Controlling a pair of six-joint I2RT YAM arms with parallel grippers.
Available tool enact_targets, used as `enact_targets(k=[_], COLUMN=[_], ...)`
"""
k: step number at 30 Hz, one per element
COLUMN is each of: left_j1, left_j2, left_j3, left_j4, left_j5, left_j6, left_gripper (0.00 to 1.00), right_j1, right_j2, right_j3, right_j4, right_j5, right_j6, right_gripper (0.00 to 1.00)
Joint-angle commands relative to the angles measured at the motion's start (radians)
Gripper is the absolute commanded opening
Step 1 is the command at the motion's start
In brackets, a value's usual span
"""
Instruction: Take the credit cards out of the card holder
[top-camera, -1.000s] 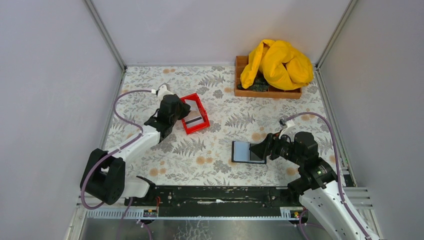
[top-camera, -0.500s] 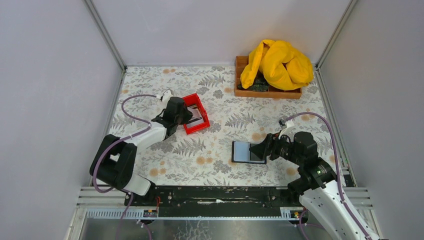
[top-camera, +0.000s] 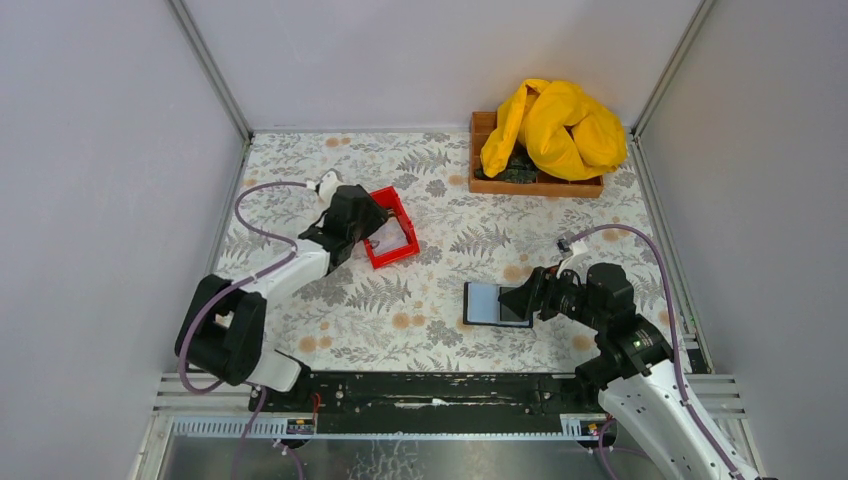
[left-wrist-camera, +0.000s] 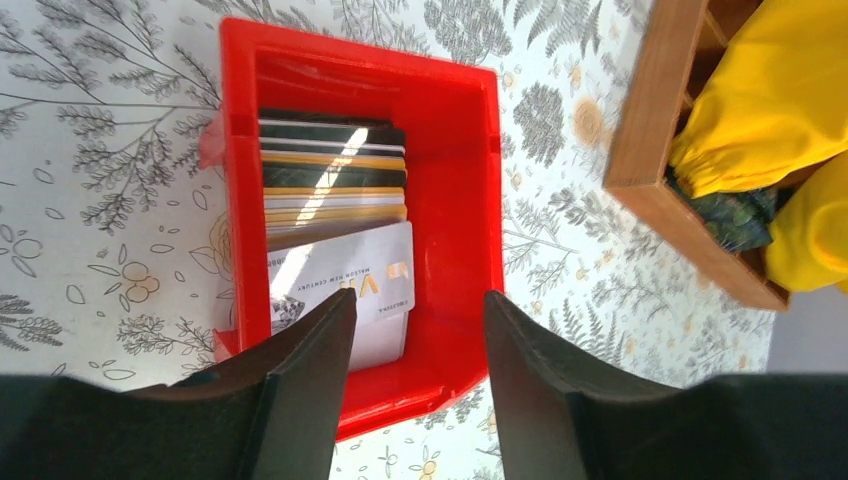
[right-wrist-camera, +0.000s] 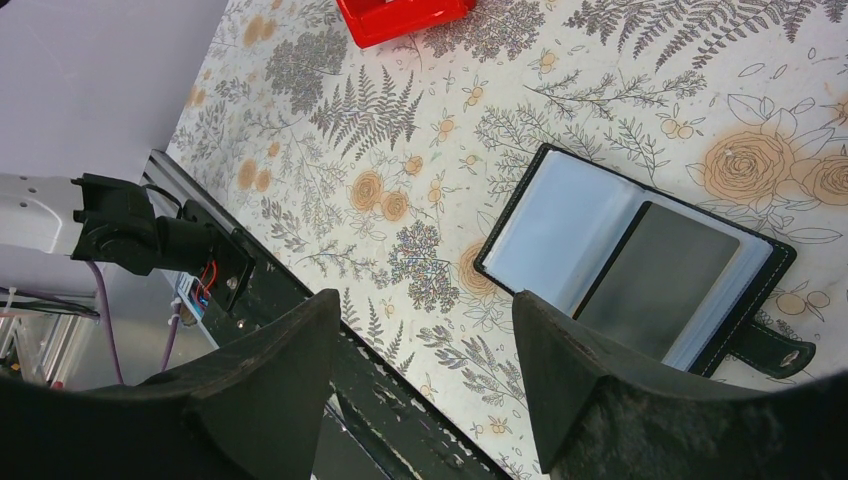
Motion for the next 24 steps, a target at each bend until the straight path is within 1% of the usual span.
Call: enact_targets(k=[1, 6, 9, 12, 14, 16, 19, 21, 22, 23, 24], left_j1=[0.005, -0.015, -0.104, -0.226, -0.290, -0.335, -0.362, -0.375, -0.379, -0.382, -0.385], left_j2=[-0.109, -0.233, -0.247, -0.195, -0.114, -0.040, 0.057, 0.104, 0.121, 0.134, 0.146], left_j3=[0.003, -0.011, 0.012, 0.049, 0.090, 0.129, 0.174, 0.185, 0.179, 0.166, 0.153], left_j4=[-0.045, -0.051, -0.050, -0.021, -0.020, -0.022, -0.016, 0.010, 0.036, 0.069, 0.108], left_j5=[-0.115, -0.157, -0.204, -0.209, -0.194, -0.155, -0.039, 0.040, 0.085, 0.129, 0.173], left_j6=[0.016, 0.084, 0.174, 0.287, 0.345, 0.369, 0.359, 0.348, 0.342, 0.337, 0.334], left_gripper=[0.59, 0.60, 0.59, 0.59, 0.58, 0.55, 0.47, 0.36, 0.29, 0.18, 0.07], right_j1=[0.002, 0.003, 0.003, 0.003, 0.002, 0.003, 0.003, 0.003, 0.002, 0.002, 0.002], right_j2=[0.004, 0.016, 0.035, 0.068, 0.094, 0.121, 0.168, 0.203, 0.222, 0.238, 0.252], right_j3=[0.001, 0.001, -0.002, -0.015, -0.026, -0.046, -0.082, -0.095, -0.098, -0.101, -0.104], right_j4=[0.040, 0.038, 0.027, 0.021, 0.023, 0.045, 0.088, 0.102, 0.102, 0.101, 0.106], right_j5=[0.003, 0.032, 0.104, 0.193, 0.256, 0.294, 0.333, 0.368, 0.399, 0.429, 0.457], right_j6=[-0.011, -0.009, 0.002, 0.032, 0.065, 0.090, 0.108, 0.116, 0.127, 0.139, 0.150], right_gripper=[0.71, 0.71, 0.71, 0.71, 0.71, 0.71, 0.70, 0.67, 0.65, 0.61, 0.53])
